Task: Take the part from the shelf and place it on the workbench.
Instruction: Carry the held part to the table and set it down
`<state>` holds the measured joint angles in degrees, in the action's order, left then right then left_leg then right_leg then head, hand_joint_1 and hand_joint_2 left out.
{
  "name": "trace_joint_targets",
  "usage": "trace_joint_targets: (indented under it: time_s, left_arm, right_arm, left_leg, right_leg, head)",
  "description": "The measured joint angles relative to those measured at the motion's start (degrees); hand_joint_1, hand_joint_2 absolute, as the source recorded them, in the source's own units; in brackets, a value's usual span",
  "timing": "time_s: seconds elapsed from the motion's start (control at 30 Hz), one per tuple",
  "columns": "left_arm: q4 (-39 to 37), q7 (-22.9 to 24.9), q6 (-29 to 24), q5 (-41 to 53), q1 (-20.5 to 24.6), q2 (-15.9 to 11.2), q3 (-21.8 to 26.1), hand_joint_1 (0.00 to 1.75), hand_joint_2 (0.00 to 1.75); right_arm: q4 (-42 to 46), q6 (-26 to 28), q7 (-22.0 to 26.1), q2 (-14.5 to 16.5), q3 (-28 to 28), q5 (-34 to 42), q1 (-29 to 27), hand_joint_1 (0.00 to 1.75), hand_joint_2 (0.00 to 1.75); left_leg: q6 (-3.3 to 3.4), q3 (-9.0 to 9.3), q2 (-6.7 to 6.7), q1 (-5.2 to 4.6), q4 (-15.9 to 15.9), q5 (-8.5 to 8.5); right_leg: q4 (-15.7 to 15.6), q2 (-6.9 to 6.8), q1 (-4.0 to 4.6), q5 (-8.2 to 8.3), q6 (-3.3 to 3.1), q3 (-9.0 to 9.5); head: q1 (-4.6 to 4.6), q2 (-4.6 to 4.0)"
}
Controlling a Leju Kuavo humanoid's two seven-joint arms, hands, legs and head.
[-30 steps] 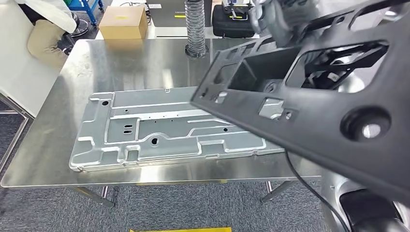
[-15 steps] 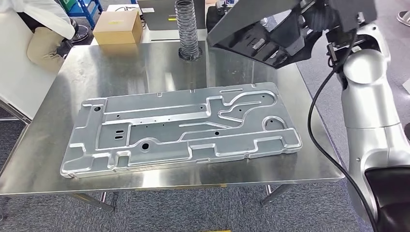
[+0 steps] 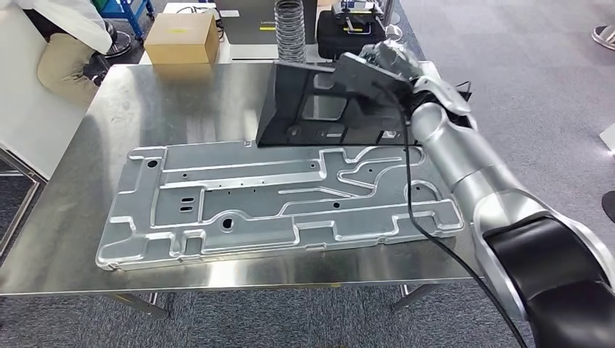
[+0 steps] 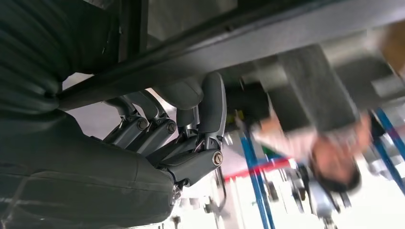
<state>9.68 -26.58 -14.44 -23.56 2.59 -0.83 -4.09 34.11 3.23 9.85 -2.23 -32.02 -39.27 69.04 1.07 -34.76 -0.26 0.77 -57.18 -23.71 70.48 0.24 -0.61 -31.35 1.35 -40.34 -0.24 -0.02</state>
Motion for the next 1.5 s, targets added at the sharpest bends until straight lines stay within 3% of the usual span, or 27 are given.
trace_joint_targets:
  time_s: [0.03, 0.07, 0.1, 0.2, 0.27, 0.37, 0.43, 0.5, 0.53, 0.57, 0.6, 0.63, 0.7, 0.77, 0.87, 0.93, 1.0, 1.07, 1.1, 1.13, 1.2, 1.27, 1.4, 1.43, 1.5]
  left_arm:
    - [0.0, -0.1, 0.1, 0.0, 0.0, 0.0, 0.0, 0.00, 0.00]
    - [0.0, -0.3, 0.3, 0.0, 0.0, 0.0, 0.0, 0.00, 0.00]
    - [0.0, -0.5, 0.4, 0.0, -0.1, 0.0, 0.0, 0.00, 0.00]
    - [0.0, -1.2, 1.0, 0.1, -0.1, 0.0, 0.0, 0.00, 0.00]
    - [0.0, -1.4, 1.4, 0.1, -0.1, -0.1, 0.0, 0.00, 0.00]
    - [0.0, -1.7, 2.1, 0.4, -0.1, -0.4, 0.0, 0.00, 0.00]
    - [0.0, -1.7, 2.4, 0.5, -0.1, -0.5, 0.0, 0.00, 0.00]
    - [0.0, -1.7, 2.5, 0.5, -0.2, -0.6, 0.0, 0.00, 0.00]
    - [0.0, -1.7, 2.5, 0.6, -0.2, -0.6, 0.0, 0.00, 0.00]
    - [0.0, -1.7, 2.6, 0.7, -0.2, -0.6, 0.0, 0.00, 0.00]
    - [0.0, -1.6, 2.6, 0.8, -0.3, -0.6, 0.0, 0.00, 0.44]
    - [0.0, -1.6, 2.6, 1.0, -0.3, -0.6, 0.0, 0.00, 0.87]
    - [0.0, -1.5, 2.6, 1.2, -0.3, -0.7, -0.1, 0.00, 1.75]
    - [0.0, -1.3, 2.2, 1.3, -0.3, -0.7, -0.1, 0.00, 1.75]
    - [0.0, -0.9, 1.1, 1.2, -0.3, -0.7, -0.1, 0.00, 1.75]
    - [0.0, -0.8, 1.0, 1.2, -0.1, -0.7, 0.0, 0.00, 0.87]
    - [0.0, -0.8, 1.0, 1.2, -0.1, -0.7, 0.0, 0.00, 0.00]
    - [0.0, -0.9, 1.1, 1.3, -0.1, -0.7, 0.0, 0.00, 0.00]
    - [0.0, -0.9, 1.0, 1.4, -0.2, -0.7, 0.0, 0.00, 0.00]
    - [0.0, -0.9, 0.9, 1.6, -0.2, -0.7, -0.1, 0.00, 0.00]
    - [0.0, -0.9, 0.7, 2.0, -0.2, -0.7, -0.1, 0.00, 0.00]
    - [0.0, -0.9, 0.5, 2.2, -0.1, -0.6, -0.1, 0.00, 0.00]
    - [0.0, -0.7, 0.5, 2.3, -0.1, -0.6, -0.1, 0.00, 0.00]
    - [0.0, -0.6, 0.6, 2.4, -0.2, -0.6, -0.1, 0.00, 0.00]
    - [0.0, -0.5, 0.6, 2.4, -0.1, -0.6, -0.1, 0.00, 0.00]
  right_arm:
    - [-1.5, 0.0, -0.3, 0.9, -0.8, -0.8, -0.3, 1.75, 1.75]
    - [-2.9, 0.1, -0.7, 1.8, -1.5, -1.6, -0.7, 1.75, 1.75]
    - [-4.1, 0.2, -1.1, 2.7, -2.1, -2.3, -0.9, 1.75, 1.75]
    - [-7.1, 0.4, -2.1, 5.2, -3.5, -3.5, -0.9, 1.75, 1.75]
    - [-8.7, 0.4, -2.6, 6.6, -4.1, -3.8, -1.1, 1.75, 1.75]
    - [-10.6, 0.2, -3.2, 8.2, -4.8, -4.5, -1.4, 1.75, 1.75]
    - [-11.6, 0.1, -3.4, 9.2, -5.2, -4.9, -1.3, 1.75, 1.75]
    - [-12.5, 0.0, -3.6, 10.0, -5.5, -5.2, -1.5, 1.75, 1.75]
    - [-12.9, 0.0, -3.7, 10.3, -5.6, -5.3, -1.7, 1.75, 1.75]
    - [-13.3, 0.0, -3.9, 10.5, -5.7, -5.4, -1.9, 1.75, 1.75]
    - [-13.5, 0.0, -4.1, 10.8, -5.8, -5.4, -2.1, 1.31, 1.31]
    - [-13.8, 0.1, -4.2, 10.9, -5.8, -5.4, -2.2, 0.87, 0.87]
    - [-14.2, 0.3, -4.4, 11.1, -5.8, -5.4, -2.3, 0.00, 0.00]
    - [-14.5, 0.7, -4.4, 11.1, -5.8, -5.3, -2.2, 0.00, 0.00]
    - [-14.9, 0.9, -4.2, 11.3, -5.8, -5.2, -2.3, 0.00, 0.00]
    - [-15.1, 0.9, -4.2, 11.5, -5.8, -5.0, -2.3, 0.00, 0.00]
    - [-15.4, 0.8, -4.2, 11.6, -5.7, -4.8, -2.4, 0.00, 0.00]
    - [-15.7, 0.5, -4.2, 11.9, -5.4, -4.4, -2.7, 0.00, 0.00]
    - [-15.8, 0.3, -4.3, 12.1, -5.2, -4.0, -2.8, 0.00, 0.00]
    - [-15.9, 0.0, -4.3, 12.3, -4.8, -3.5, -2.8, 0.00, 0.00]
    - [-15.9, -0.5, -4.4, 12.7, -3.8, -2.5, -2.5, 0.00, 0.00]
    - [-16.0, -0.9, -4.4, 13.1, -2.9, -1.9, -2.1, 0.00, 0.00]
    - [-15.9, -3.3, -3.5, 13.8, -0.4, 2.0, -1.8, 0.00, 0.00]
    - [-15.9, -4.4, -3.1, 14.0, 0.7, 3.7, -1.6, 0.00, 0.00]
    - [-15.9, -6.6, -2.2, 14.6, 3.1, 6.6, -1.1, 0.00, 0.00]
  left_leg:
    - [0.03, 0.03, -0.06, 0.00, 0.0, -0.07]
    - [0.01, 0.08, -0.13, 0.00, -0.1, -0.17]
    - [-0.10, 0.15, -0.20, 0.01, -0.2, -0.30]
    - [-0.78, 0.43, -0.30, -0.08, -0.7, -1.01]
    - [-1.41, 0.43, -0.28, -0.17, -0.8, -1.32]
    - [-2.44, 0.49, -0.23, -0.07, -0.9, -1.80]
    - [-2.93, -0.85, -0.15, 0.06, -4.3, -3.92]
    - [-3.21, -4.45, -0.10, 0.12, -12.0, -7.40]
    - [-3.32, -6.31, -0.09, 0.13, -15.5, -8.55]
    - [-3.38, -7.44, -0.09, 0.15, -17.4, -8.68]
    - [-3.38, -7.41, -0.08, 0.16, -16.8, -7.64]
    - [-3.34, -6.20, -0.07, 0.21, -13.9, -5.61]
    - [-3.17, -2.39, -0.08, 0.26, -5.6, -1.76]
    - [-2.69, -0.39, -0.09, 0.16, -1.4, -0.67]
    - [-1.65, -0.14, 0.02, 0.13, -1.0, -0.70]
    - [-0.92, 0.02, 0.17, 0.35, -0.6, -0.44]
    - [-0.53, -0.01, 0.23, 0.35, -0.6, -0.36]
    - [-0.47, -0.04, 0.20, 0.32, -0.6, -0.36]
    - [-0.48, -0.04, 0.16, 0.32, -0.7, -0.37]
    - [-0.51, -0.02, 0.10, 0.32, -0.8, -0.39]
    - [-0.73, -0.04, -0.01, 0.27, -1.0, -0.49]
    - [-1.28, -0.18, -0.02, 0.16, -1.0, -0.49]
    - [-2.56, -0.35, 0.03, 0.16, -1.3, -0.89]
    - [-2.79, -1.01, 0.03, 0.17, -2.9, -2.00]
    - [-3.15, -4.01, 0.04, 0.27, -9.8, -5.68]
  right_leg:
    - [3.1, -0.01, -0.18, -0.79, 0.15, -1.81]
    - [4.3, -0.03, -0.35, -0.56, 0.24, -2.78]
    - [3.1, -0.06, -0.49, 0.84, 0.26, -2.58]
    - [-8.3, -0.18, -0.57, 6.80, -0.09, 2.21]
    - [-11.8, -0.14, -0.25, 7.53, -0.53, 3.74]
    - [-12.3, -0.07, -0.14, 7.49, -1.49, 4.16]
    - [-12.9, -0.15, -0.30, 7.62, -2.21, 4.73]
    - [-13.0, -0.22, -0.12, 7.51, -2.66, 4.98]
    - [-13.0, -0.23, -0.03, 7.43, -2.74, 5.06]
    - [-13.0, -0.23, 0.05, 7.35, -2.78, 5.14]
    - [-12.9, -0.23, 0.09, 7.26, -2.75, 5.26]
    - [-12.9, -0.22, 0.09, 7.13, -2.65, 5.41]
    - [-12.5, -0.21, 0.23, 6.76, -2.26, 5.55]
    - [-12.3, -0.11, 0.45, 6.60, -1.77, 5.43]
    - [-12.2, 0.07, 0.43, 6.50, -0.97, 5.42]
    - [-9.2, 0.05, 0.32, 4.49, -0.46, 4.18]
    - [-1.9, -0.01, 0.19, 0.76, -0.10, 0.83]
    - [4.3, -0.02, 0.08, -1.19, 0.08, -2.04]
    - [4.3, -0.02, 0.02, -0.57, 0.05, -2.05]
    - [1.9, -0.03, -0.03, 1.06, -0.09, -0.84]
    - [-6.6, -0.09, 0.05, 4.79, -0.64, 3.36]
    - [-11.7, -0.14, 0.38, 6.33, -1.10, 5.66]
    - [-12.9, -0.17, 0.28, 6.76, -2.08, 5.95]
    - [-13.2, -0.19, 0.11, 6.95, -2.38, 6.11]
    - [-13.5, -0.20, 0.09, 7.08, -2.74, 6.25]
  head:
    - [0.00, 0.00]
    - [0.02, 0.00]
    - [0.02, 0.01]
    - [0.03, 0.00]
    - [-0.02, 0.01]
    - [-0.06, 0.00]
    - [-0.29, 0.00]
    - [-0.51, 0.00]
    - [-0.53, 0.00]
    - [-0.53, 0.00]
    - [-0.54, 0.00]
    - [-0.54, 0.00]
    - [-0.55, 0.00]
    - [-0.53, 0.00]
    - [-0.51, 0.01]
    - [-0.37, 0.00]
    - [-0.26, 0.00]
    - [-0.26, 0.00]
    - [-0.25, 0.00]
    - [-0.24, 0.00]
    - [-0.26, 0.00]
    - [-0.27, 0.00]
    - [-0.30, 0.01]
    - [-0.36, 0.02]
    - [-0.49, 0.01]
